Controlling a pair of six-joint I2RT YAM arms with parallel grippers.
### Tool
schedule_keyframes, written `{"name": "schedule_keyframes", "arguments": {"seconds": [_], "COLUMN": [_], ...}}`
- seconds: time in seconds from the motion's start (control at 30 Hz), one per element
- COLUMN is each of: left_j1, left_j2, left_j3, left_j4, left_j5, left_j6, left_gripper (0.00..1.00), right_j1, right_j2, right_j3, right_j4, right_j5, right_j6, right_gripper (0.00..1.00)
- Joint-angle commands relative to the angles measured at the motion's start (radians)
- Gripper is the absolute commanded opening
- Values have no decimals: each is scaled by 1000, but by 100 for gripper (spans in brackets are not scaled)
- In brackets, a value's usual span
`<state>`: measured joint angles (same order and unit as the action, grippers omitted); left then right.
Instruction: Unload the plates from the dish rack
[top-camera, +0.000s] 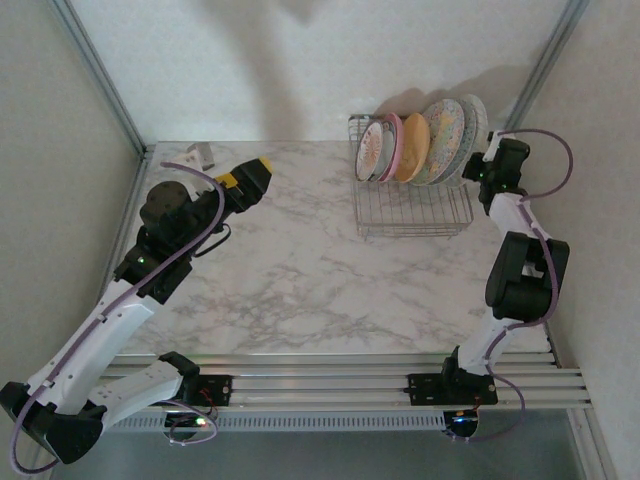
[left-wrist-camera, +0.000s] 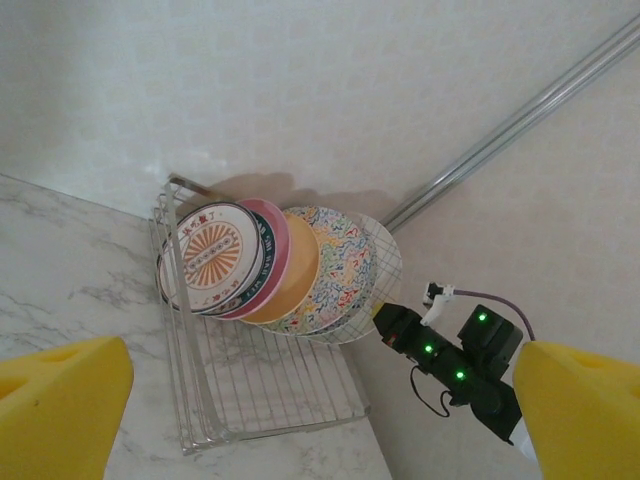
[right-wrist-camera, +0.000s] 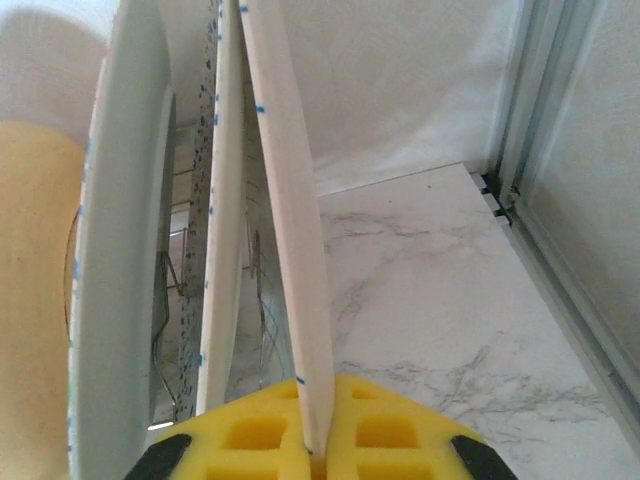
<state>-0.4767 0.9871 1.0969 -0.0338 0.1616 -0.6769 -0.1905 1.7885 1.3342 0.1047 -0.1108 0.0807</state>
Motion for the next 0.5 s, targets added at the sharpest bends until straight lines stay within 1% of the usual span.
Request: {"name": "schedule_keyframes", "arguments": {"seconds": [0.0,0.23,0.47], "left_j1": [-8,-10,-10], "left_j2": [-18,-10,-9], "left_j3": [-11,-8,-17], "left_j4": [32,43,59], "left_j5": [19,26,32], "left_j6": [4,7,4], "left_gripper": [97,97,97], "right_j1": [14,15,15], "right_j2": [-73,-97,-150], "right_j3": [80,146,144], "right_j4": [-4,-132,-197], "right_j5": [-23,17,56], "right_j6": [-1,5,13], "right_gripper": [0,0,0]}}
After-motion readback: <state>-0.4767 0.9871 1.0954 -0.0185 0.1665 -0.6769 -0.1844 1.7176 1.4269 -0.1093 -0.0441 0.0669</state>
